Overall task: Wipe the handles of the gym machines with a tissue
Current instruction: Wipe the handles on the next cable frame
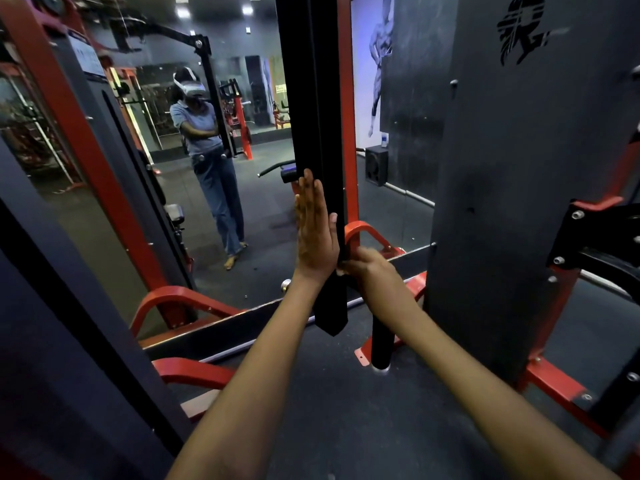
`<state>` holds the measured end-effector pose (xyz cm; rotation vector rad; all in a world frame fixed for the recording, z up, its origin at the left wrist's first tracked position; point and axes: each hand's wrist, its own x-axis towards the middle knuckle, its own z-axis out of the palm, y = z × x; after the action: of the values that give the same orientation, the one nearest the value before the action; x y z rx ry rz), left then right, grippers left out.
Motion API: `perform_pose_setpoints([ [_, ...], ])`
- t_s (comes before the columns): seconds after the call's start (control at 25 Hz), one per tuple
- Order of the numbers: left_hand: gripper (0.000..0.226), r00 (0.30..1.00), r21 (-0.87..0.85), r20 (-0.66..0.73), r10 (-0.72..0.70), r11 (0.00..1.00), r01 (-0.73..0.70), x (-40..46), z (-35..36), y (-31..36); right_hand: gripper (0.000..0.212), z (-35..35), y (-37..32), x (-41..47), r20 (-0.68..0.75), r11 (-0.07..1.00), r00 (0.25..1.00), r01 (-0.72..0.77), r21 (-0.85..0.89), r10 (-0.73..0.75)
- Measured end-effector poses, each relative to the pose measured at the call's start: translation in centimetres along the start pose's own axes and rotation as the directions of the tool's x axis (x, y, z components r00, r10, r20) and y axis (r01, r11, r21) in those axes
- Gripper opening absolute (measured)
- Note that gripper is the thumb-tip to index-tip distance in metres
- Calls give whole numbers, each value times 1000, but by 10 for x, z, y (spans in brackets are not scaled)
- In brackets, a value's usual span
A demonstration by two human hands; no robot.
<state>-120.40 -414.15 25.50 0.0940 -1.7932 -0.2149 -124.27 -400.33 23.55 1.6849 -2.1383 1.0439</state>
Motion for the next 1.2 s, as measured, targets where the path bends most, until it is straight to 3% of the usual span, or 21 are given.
perform_pose_setpoints([
  [0.08, 75, 1000, 20, -7, 13, 1000, -13, 1, -1, -2, 23, -3, 5, -47, -48, 974, 985, 155, -162, -165],
  [0.16, 70, 1000, 38, -2, 13, 999, -13, 0, 0, 0, 30, -11, 12, -92, -95, 967, 971, 204, -152, -219],
  [0.32, 60, 998, 55, -14, -66, 996, 66, -22, 9, 6, 18, -16, 11, -63, -311, 997, 950, 20, 76, 4],
  [0.48, 71, 999, 68, 14, -42, 997, 41, -29, 8, 0, 24, -16, 3, -4, -100, 959, 993, -39, 280, 69],
  [0.6, 66, 998, 67, 9, -67, 996, 66, -31, 9, 2, 26, -9, 14, -53, -217, 950, 964, -82, 302, 153],
  [0.72, 61, 996, 52, 34, -84, 995, 82, -33, 10, 4, 35, 2, 22, -113, -264, 902, 905, -226, 367, 334],
  [0.84, 60, 996, 50, 20, -90, 995, 88, -35, 11, 2, 41, -1, 25, -89, -322, 886, 858, -274, 375, 401],
  [0.88, 60, 996, 47, 18, -92, 995, 91, -35, 12, 1, 37, -6, 21, -65, -334, 881, 860, -237, 409, 386],
  [0.96, 61, 996, 37, 23, -86, 996, 85, -34, 12, 0, 29, -16, 11, -21, -186, 858, 934, -185, 478, 305],
  [1.04, 61, 997, 36, 23, -72, 997, 71, -35, 12, -2, 21, -15, 12, -6, -39, 815, 958, -219, 537, 283],
  [1.08, 61, 997, 33, 25, -70, 997, 69, -35, 12, -2, 19, -11, 16, -11, -28, 756, 938, -260, 600, 345],
  [1.2, 60, 997, 34, 26, -71, 997, 70, -38, 10, -3, 19, 7, 24, -61, -82, 511, 794, -304, 804, 602],
])
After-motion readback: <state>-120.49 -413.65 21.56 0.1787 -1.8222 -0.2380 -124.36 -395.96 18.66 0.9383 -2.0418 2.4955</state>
